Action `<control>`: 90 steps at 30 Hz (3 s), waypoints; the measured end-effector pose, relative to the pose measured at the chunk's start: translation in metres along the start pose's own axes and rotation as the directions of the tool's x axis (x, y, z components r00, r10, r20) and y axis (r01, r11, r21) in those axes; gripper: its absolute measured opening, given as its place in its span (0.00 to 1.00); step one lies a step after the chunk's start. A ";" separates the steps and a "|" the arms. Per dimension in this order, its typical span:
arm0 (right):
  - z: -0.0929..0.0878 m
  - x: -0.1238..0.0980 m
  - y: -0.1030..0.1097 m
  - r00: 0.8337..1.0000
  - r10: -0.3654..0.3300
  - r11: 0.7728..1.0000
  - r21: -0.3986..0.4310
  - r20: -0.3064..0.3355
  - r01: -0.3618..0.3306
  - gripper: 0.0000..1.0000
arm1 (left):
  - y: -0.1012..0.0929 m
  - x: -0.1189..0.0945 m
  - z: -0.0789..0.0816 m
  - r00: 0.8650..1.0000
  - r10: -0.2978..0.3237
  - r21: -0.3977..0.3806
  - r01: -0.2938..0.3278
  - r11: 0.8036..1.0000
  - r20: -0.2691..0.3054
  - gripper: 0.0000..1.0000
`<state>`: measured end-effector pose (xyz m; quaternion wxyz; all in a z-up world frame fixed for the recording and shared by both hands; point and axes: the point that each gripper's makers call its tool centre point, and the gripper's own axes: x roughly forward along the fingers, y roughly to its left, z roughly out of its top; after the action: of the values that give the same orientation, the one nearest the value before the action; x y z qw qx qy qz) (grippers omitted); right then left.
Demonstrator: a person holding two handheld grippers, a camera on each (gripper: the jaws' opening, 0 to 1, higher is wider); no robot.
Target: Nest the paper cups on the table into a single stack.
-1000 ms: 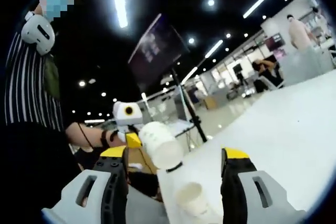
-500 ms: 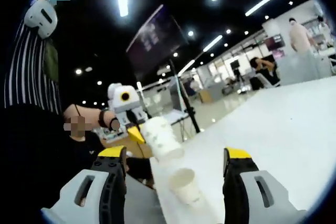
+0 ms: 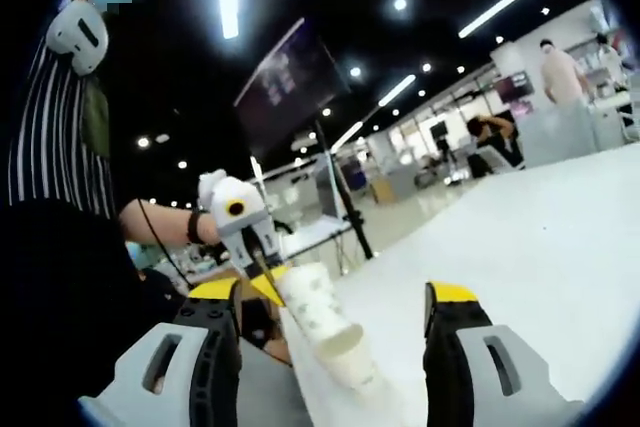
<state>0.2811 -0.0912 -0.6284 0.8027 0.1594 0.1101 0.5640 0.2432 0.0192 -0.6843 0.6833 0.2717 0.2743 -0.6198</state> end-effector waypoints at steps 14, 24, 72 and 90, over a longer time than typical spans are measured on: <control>-0.001 -0.006 -0.003 1.000 -0.007 1.000 0.021 0.012 0.007 0.71 | 0.005 0.017 -0.013 0.986 -0.057 0.060 0.067 0.996 -0.156 0.00; -0.006 -0.010 -0.005 1.000 -0.006 0.999 0.044 0.008 0.005 0.71 | 0.008 0.035 -0.019 0.962 -0.083 0.082 0.108 0.991 -0.260 0.00; -0.022 0.000 0.004 1.000 0.008 0.992 0.123 -0.014 -0.007 0.74 | 0.023 0.015 -0.005 0.977 0.093 -0.342 -0.023 0.940 0.190 0.30; -0.025 0.005 0.001 1.000 0.004 0.990 0.138 -0.023 -0.001 0.89 | 0.023 -0.002 -0.019 0.937 0.208 -0.452 -0.063 0.890 0.280 0.64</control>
<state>0.2728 -0.0824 -0.6511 0.7878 0.2079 0.1579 0.5579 0.2651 0.0366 -0.6955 0.8041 0.0264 0.2713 -0.5284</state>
